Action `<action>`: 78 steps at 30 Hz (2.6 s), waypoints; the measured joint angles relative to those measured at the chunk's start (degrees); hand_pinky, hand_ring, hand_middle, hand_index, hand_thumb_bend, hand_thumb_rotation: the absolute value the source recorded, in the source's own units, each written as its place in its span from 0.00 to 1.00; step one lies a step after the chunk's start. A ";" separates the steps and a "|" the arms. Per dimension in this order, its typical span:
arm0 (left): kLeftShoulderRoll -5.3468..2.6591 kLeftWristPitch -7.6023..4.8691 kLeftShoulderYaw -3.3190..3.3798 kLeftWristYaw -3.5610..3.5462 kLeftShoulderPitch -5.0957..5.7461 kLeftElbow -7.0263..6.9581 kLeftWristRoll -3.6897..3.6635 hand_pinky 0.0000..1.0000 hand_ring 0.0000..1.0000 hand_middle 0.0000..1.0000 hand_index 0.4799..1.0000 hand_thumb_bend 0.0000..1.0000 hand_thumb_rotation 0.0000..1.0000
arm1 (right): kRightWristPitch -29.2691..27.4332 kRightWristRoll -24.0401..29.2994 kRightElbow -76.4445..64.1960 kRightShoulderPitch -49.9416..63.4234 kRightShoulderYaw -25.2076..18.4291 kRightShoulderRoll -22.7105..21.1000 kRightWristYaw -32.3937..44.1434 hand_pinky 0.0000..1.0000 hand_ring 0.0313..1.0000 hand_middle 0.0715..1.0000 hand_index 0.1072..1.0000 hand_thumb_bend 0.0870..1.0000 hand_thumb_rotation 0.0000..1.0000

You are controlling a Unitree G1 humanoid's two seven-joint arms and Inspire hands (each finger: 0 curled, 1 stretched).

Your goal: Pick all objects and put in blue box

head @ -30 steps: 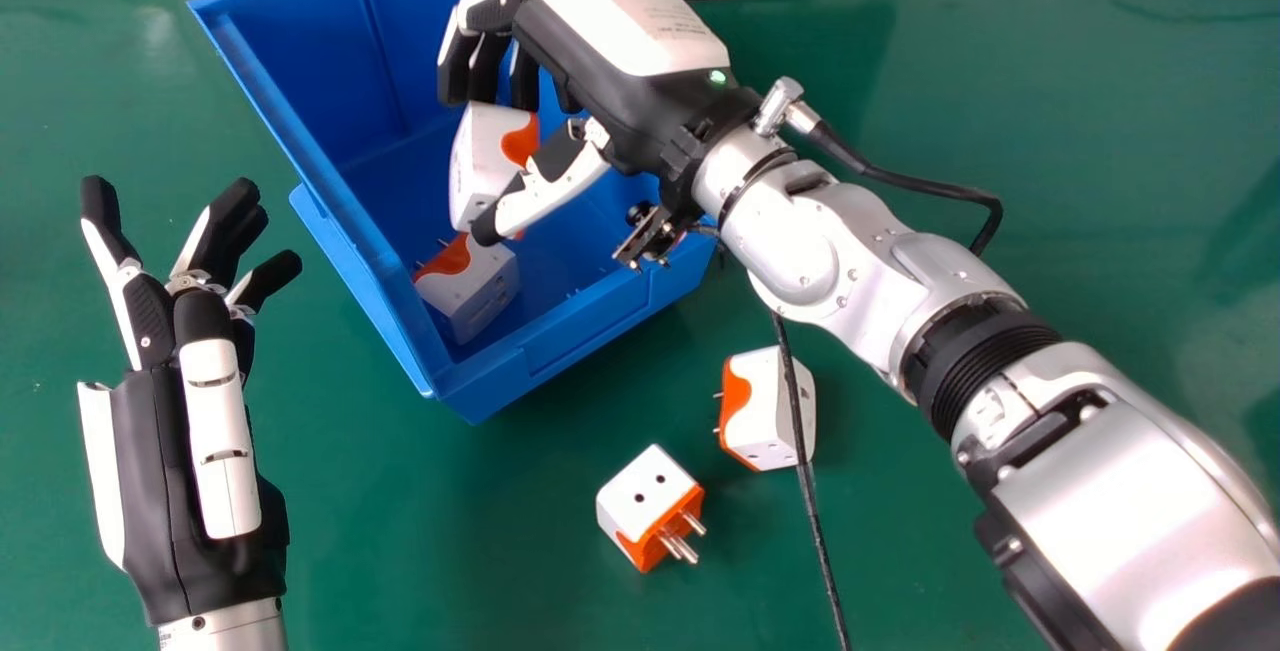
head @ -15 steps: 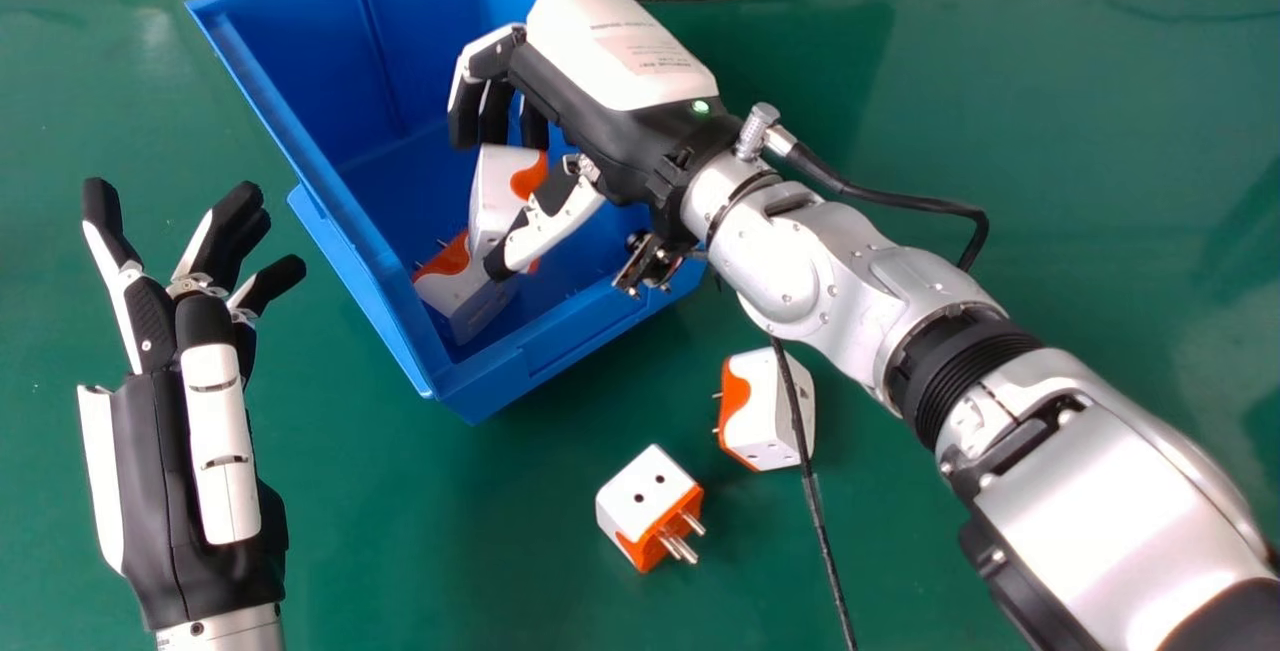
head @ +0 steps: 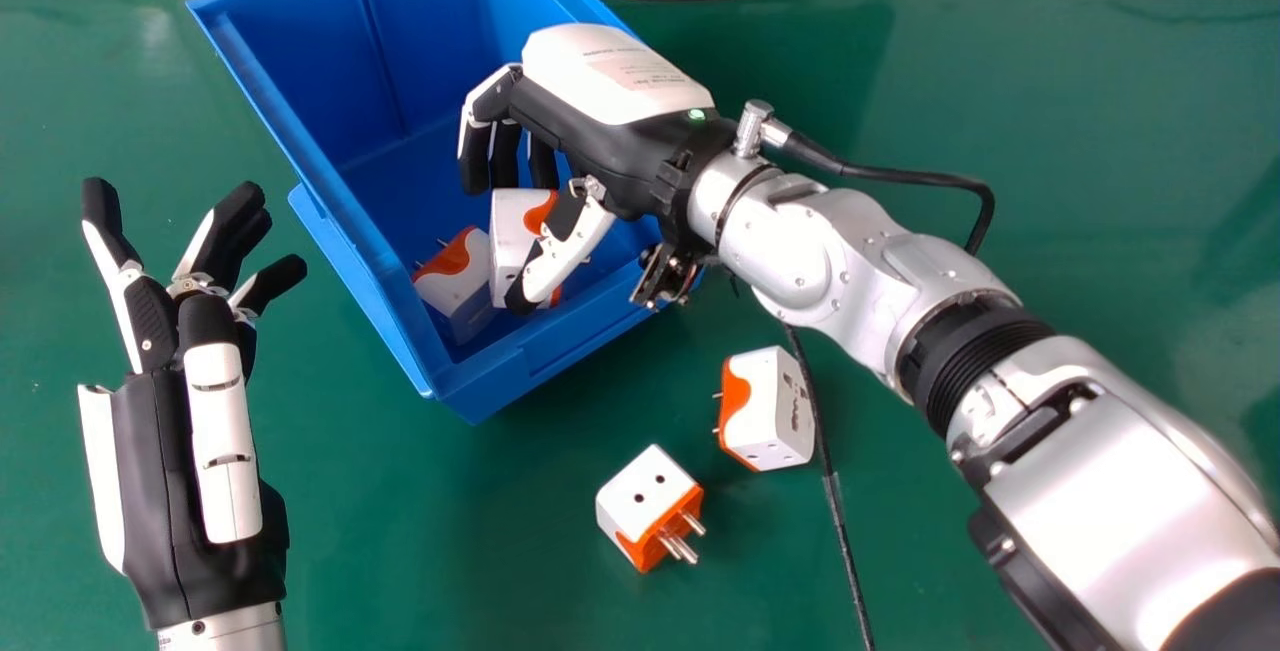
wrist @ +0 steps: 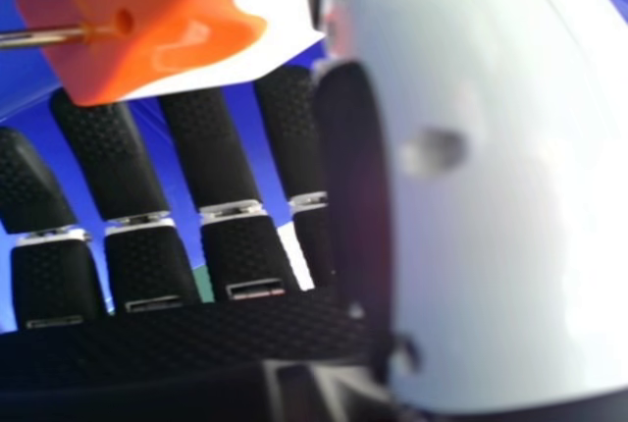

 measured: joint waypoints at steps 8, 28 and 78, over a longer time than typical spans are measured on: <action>0.00 0.00 0.01 0.07 -0.28 0.06 0.02 0.78 0.86 0.86 0.69 0.49 0.92 | -2.45 0.07 -0.02 0.00 -0.10 -0.60 -0.36 0.97 1.00 1.00 0.98 1.00 0.74; 0.01 -0.07 0.02 0.47 -0.22 0.08 0.04 0.77 0.86 0.85 0.68 0.49 0.92 | -3.29 -0.21 -0.39 -0.92 0.23 -1.00 -0.80 0.90 0.94 0.95 0.92 1.00 0.87; -0.06 0.06 -0.15 1.35 1.85 -1.23 0.72 0.77 0.85 0.85 0.67 0.49 0.93 | -22.89 34.74 -41.54 45.35 -26.14 -27.98 26.78 0.62 0.74 0.79 0.78 1.00 0.54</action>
